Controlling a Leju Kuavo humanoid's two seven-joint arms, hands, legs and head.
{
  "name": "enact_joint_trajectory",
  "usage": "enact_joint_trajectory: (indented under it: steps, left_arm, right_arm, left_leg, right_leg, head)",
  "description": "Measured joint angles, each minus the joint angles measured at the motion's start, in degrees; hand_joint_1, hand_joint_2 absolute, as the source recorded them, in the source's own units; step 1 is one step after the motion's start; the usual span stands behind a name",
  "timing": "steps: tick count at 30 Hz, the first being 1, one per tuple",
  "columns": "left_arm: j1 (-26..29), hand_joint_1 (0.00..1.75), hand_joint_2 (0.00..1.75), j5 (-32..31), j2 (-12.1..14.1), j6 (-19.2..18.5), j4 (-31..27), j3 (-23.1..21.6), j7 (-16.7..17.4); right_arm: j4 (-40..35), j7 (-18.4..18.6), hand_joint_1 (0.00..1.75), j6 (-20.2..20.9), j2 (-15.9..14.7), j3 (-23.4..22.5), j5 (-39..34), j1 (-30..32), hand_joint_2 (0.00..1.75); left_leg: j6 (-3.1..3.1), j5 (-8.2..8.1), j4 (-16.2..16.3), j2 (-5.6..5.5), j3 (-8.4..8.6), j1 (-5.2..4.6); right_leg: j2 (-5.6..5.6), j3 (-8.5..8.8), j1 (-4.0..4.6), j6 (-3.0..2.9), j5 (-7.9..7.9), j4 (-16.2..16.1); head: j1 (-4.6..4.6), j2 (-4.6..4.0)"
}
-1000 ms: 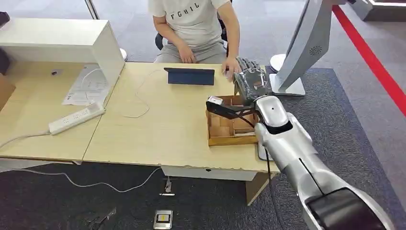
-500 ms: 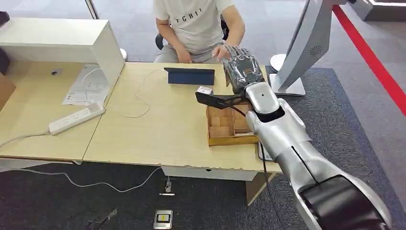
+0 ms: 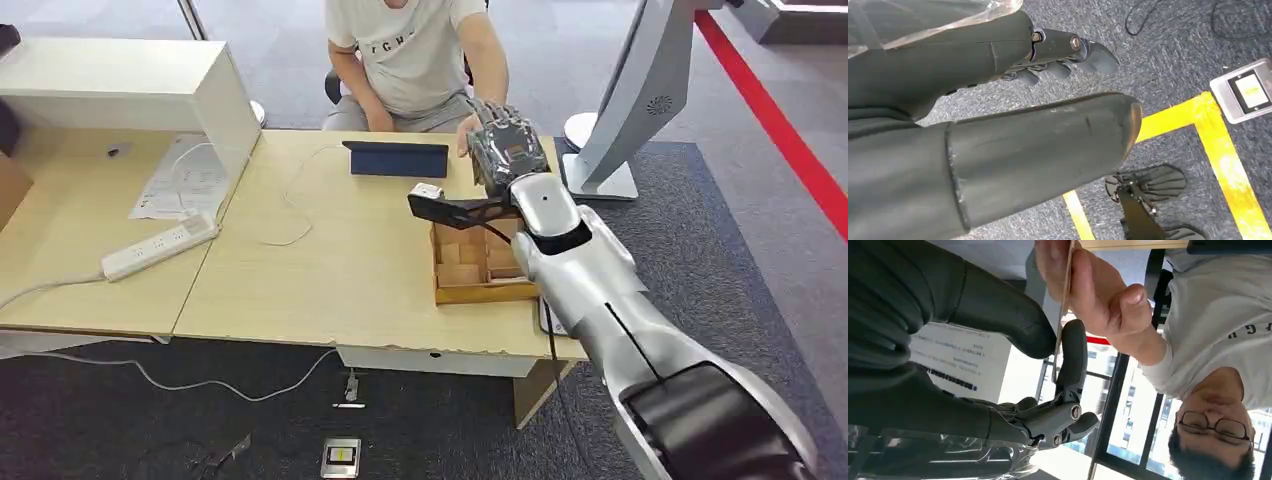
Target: Pass the card to the sensor for recognition and then transmit it.
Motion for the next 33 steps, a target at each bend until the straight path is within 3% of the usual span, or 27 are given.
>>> enact_joint_trajectory:
  steps: [1,2,3,4,5,18,22,25,28,33]
  left_arm:
    - [-0.07,0.00,0.00,0.00,-0.09,0.00,0.00,0.00,0.00]
    - [-0.16,0.00,0.00,-0.02,-0.13,-0.04,0.00,0.00,0.00]
    - [-0.28,0.00,0.00,-0.09,-0.20,-0.17,0.00,0.00,0.00]
    - [-0.41,0.00,0.00,-0.22,-0.24,-0.22,0.00,0.00,0.00]
    - [-0.51,0.00,0.00,-0.28,-0.28,-0.24,0.00,0.00,0.00]
    - [-0.44,0.00,0.00,-0.13,-0.31,0.48,0.00,-0.02,0.44]
    - [0.44,0.00,0.00,1.16,-0.31,1.16,0.02,0.00,0.35]
    - [1.61,0.00,0.00,1.66,-0.31,1.60,0.02,0.02,-0.09]
    - [2.97,0.00,0.00,2.47,-0.31,2.23,0.09,0.13,-0.11]
    - [5.45,0.00,0.00,3.85,-0.31,3.04,0.13,0.39,-0.87]
  right_arm:
    - [0.07,0.02,1.75,0.04,-0.02,0.04,0.11,0.00,1.75]
    - [0.13,0.02,1.47,0.04,0.00,0.09,0.24,0.00,1.75]
    - [0.28,0.02,1.47,0.00,0.00,0.11,0.39,-0.02,1.75]
    - [0.37,0.02,0.00,-0.17,-0.02,0.11,0.55,-0.01,1.75]
    - [0.46,0.11,0.00,-0.39,-0.02,0.13,0.61,-0.01,0.00]
    - [1.42,0.04,0.00,-1.01,-1.00,0.22,1.22,0.07,0.00]
    - [1.53,0.09,0.00,0.42,-4.16,-0.35,-1.71,-0.62,0.00]
    - [1.90,0.41,0.00,0.81,-9.39,-2.01,-4.05,-1.07,0.00]
    - [2.54,0.24,0.00,3.68,-15.86,-4.49,-8.29,-0.75,0.00]
    - [3.67,-1.42,0.00,6.71,-28.95,-9.87,-14.50,3.34,0.00]
  left_leg:
    - [0.00,0.00,0.00,0.00,0.00,0.00]
    - [0.00,0.00,0.00,0.00,0.00,0.00]
    - [0.00,0.00,0.00,0.00,0.00,0.00]
    - [0.00,0.00,0.00,0.00,-0.01,0.00]
    - [0.00,0.00,0.00,0.00,0.00,0.00]
    - [0.00,0.00,0.01,-0.01,0.00,0.00]
    - [0.01,0.00,0.05,-0.01,0.01,-0.01]
    - [0.03,-0.01,0.11,-0.14,-0.01,0.00]
    - [0.10,-0.05,0.14,-0.07,-0.02,-0.01]
    - [0.43,-0.27,0.23,-0.14,0.02,-0.02]
  right_leg:
    - [0.00,0.00,0.00,0.00,0.00,0.00]
    - [0.00,0.00,0.00,0.00,0.00,0.00]
    - [0.00,0.00,0.00,0.00,0.00,0.00]
    - [0.00,0.00,0.00,0.00,0.00,0.00]
    - [0.00,0.00,0.00,0.00,0.00,0.00]
    - [0.00,-0.01,0.00,0.00,0.00,-0.01]
    - [0.00,-0.02,-0.01,0.01,0.01,-0.07]
    - [-0.07,0.07,-0.01,0.04,0.02,-0.18]
    - [-0.06,0.10,-0.02,0.14,0.08,-0.33]
    - [-0.09,0.39,-0.02,0.30,0.01,-0.53]
  head:
    - [0.00,0.00]
    - [0.00,0.00]
    - [0.00,0.00]
    - [0.00,0.00]
    - [0.00,0.00]
    - [0.00,0.00]
    - [-0.02,0.00]
    - [0.00,0.00]
    - [0.00,0.00]
    - [-0.02,0.00]
